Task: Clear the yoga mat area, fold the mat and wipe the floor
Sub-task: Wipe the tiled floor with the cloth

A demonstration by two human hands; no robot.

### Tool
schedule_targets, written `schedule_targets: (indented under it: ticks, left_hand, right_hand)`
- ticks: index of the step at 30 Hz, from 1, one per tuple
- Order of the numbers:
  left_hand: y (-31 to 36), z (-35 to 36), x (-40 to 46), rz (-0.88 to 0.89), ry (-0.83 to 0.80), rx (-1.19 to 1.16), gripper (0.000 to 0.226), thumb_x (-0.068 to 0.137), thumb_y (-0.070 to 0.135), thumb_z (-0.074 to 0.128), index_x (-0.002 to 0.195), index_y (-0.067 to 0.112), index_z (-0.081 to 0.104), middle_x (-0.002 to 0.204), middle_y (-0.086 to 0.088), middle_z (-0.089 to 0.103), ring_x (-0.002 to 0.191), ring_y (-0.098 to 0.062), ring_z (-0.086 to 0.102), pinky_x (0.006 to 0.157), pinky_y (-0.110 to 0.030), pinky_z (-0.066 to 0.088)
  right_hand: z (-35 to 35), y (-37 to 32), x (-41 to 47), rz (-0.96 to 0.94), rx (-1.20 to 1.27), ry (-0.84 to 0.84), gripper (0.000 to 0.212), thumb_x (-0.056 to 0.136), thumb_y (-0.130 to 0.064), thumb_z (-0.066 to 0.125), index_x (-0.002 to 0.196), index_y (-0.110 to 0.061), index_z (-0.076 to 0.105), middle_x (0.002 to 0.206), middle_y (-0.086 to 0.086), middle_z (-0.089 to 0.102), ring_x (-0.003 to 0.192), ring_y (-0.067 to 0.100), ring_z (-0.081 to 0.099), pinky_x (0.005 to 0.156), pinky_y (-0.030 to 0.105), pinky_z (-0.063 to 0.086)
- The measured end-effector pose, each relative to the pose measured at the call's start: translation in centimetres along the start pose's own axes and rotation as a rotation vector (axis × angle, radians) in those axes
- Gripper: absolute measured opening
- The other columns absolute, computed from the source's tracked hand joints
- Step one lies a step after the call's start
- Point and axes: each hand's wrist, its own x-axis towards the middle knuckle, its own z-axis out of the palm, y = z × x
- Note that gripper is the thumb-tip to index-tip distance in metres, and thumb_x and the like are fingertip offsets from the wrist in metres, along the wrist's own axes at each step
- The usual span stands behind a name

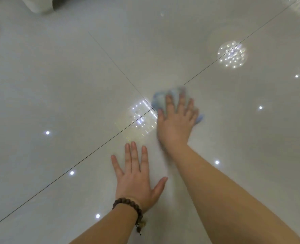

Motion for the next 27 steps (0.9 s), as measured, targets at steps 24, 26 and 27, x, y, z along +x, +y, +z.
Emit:
schedule_targets:
  ticks: [24, 26, 27]
  left_hand:
    - [0.1, -0.2, -0.1, -0.007, -0.038, 0.009, 0.099, 0.084, 0.075, 0.020, 0.151, 0.003, 0.018, 0.157, -0.024, 0.011, 0.147, -0.037, 0.004, 0.109, -0.071, 0.006]
    - [0.0, -0.3, -0.1, -0.024, -0.036, 0.030, 0.099, 0.083, 0.077, 0.011, 0.152, 0.006, 0.004, 0.158, -0.022, 0.001, 0.147, -0.035, -0.006, 0.110, -0.069, 0.002]
    - [0.0, -0.4, -0.1, -0.030, -0.035, 0.034, 0.099, 0.083, 0.077, 0.008, 0.151, 0.007, -0.003, 0.159, -0.021, -0.005, 0.147, -0.034, -0.013, 0.110, -0.069, -0.001]
  right_hand:
    - [-4.1, 12.3, -2.8, -0.376, -0.140, -0.139, 0.059, 0.093, -0.061, 0.024, 0.140, -0.033, 0.043, 0.154, 0.004, 0.030, 0.141, 0.034, 0.025, 0.113, 0.049, 0.018]
    - [-6.3, 17.7, -3.6, -0.087, -0.176, -0.142, 0.062, 0.091, -0.062, 0.021, 0.145, -0.035, 0.033, 0.157, 0.004, 0.021, 0.143, 0.033, 0.017, 0.115, 0.048, 0.012]
    - [-7.2, 19.1, -4.1, 0.077, -0.169, -0.134, 0.063, 0.091, -0.062, 0.021, 0.147, -0.035, 0.028, 0.159, 0.004, 0.016, 0.144, 0.033, 0.013, 0.116, 0.048, 0.008]
